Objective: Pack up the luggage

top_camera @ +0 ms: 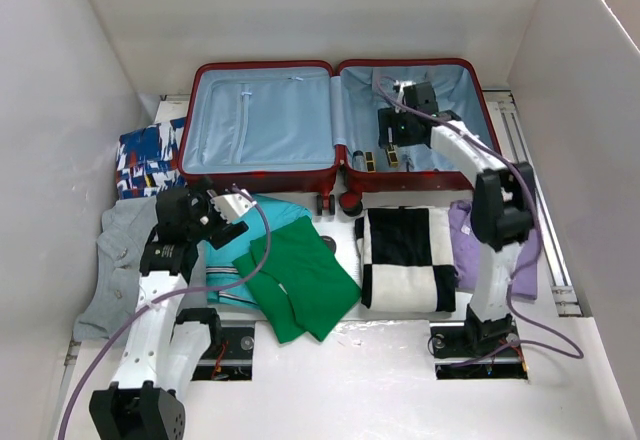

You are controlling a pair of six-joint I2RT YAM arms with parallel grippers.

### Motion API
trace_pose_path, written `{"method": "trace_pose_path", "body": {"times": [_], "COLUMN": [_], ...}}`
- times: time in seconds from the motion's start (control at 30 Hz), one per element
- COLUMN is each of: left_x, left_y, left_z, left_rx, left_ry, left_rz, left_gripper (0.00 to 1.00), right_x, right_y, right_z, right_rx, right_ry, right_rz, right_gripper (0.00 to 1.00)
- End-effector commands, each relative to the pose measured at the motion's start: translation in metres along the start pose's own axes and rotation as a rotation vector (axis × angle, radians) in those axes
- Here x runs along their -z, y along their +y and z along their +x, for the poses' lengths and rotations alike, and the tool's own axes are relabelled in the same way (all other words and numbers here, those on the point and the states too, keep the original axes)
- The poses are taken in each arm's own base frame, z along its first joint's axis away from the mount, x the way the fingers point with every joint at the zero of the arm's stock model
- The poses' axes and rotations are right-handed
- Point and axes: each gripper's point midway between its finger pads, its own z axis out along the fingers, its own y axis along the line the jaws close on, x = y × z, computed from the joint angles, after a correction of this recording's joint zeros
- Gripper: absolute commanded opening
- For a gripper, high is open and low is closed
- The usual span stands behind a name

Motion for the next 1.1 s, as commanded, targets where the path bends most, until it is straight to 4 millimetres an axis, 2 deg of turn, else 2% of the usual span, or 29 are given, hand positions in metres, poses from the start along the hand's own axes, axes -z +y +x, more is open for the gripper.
{"method": "trace_pose_path", "body": {"times": [0.0,0.03,0.07,0.13,0.17,0.2,0.27,0.3,0.37,0.43,0.5,0.57,0.6,0.63,0.7,0.83,0.97,1.03,1.07], "left_x": [0.003,0.005,0.005,0.007,0.006,0.009,0.009,0.01,0.012,0.014,0.018,0.019,0.019,0.021,0.021,0.025,0.026,0.026,0.026], "left_y": [0.005,0.006,0.005,0.003,0.002,0.003,0.0,0.001,0.001,0.0,0.001,0.001,0.0,0.001,-0.001,-0.001,-0.002,-0.002,-0.002], "left_z": [-0.018,-0.019,-0.019,-0.021,-0.022,-0.024,-0.024,-0.025,-0.028,-0.028,-0.029,-0.031,-0.029,-0.031,-0.03,-0.03,-0.027,-0.027,-0.027], "left_rx": [0.009,0.006,0.015,0.015,0.024,0.02,0.019,0.016,0.013,0.013,0.009,0.005,0.009,0.005,0.008,0.023,0.023,0.023,0.023], "left_ry": [-0.075,-0.08,-0.081,-0.089,-0.096,-0.103,-0.111,-0.116,-0.128,-0.128,-0.135,-0.141,-0.135,-0.141,-0.136,-0.137,-0.129,-0.129,-0.129], "left_rz": [-0.018,-0.025,-0.024,-0.018,-0.012,-0.021,-0.015,-0.022,-0.023,-0.023,-0.032,-0.039,-0.032,-0.04,-0.034,-0.047,-0.053,-0.053,-0.053], "left_gripper": [0.99,0.99,0.99,0.99,0.99,0.99,0.99,0.99,0.99,0.99,0.99,0.99,0.99,0.99,0.99,0.99,0.99,0.99,0.99], "right_x": [0.102,0.11,0.139,0.155,0.152,0.16,0.153,0.144,0.134,0.121,0.116,0.103,0.103,0.105,0.098,0.096,0.098,0.091,0.089], "right_y": [0.046,0.065,0.074,0.09,0.105,0.114,0.138,0.138,0.143,0.148,0.16,0.167,0.167,0.176,0.181,0.193,0.205,0.208,0.207], "right_z": [-0.076,-0.063,-0.067,-0.051,-0.02,-0.01,0.032,0.062,0.092,0.124,0.139,0.169,0.17,0.18,0.197,0.221,0.241,0.247,0.242], "right_rx": [0.183,0.224,0.256,0.283,0.305,0.309,0.349,0.366,0.382,0.415,0.457,0.532,0.532,0.568,0.615,0.65,0.731,0.744,0.743], "right_ry": [-0.272,-0.261,-0.305,-0.297,-0.237,-0.233,-0.148,-0.083,-0.012,0.061,0.09,0.146,0.146,0.147,0.167,0.163,0.16,0.165,0.147], "right_rz": [-0.044,-0.059,-0.068,-0.101,-0.145,-0.173,-0.239,-0.25,-0.259,-0.27,-0.297,-0.314,-0.314,-0.337,-0.344,-0.385,-0.403,-0.395,-0.376], "right_gripper": [0.79,0.79,0.81,0.82,0.82,0.82,0.8,0.69,0.45,0.33,0.33,0.34,0.34,0.36,0.36,0.42,0.57,0.67,0.7]}}
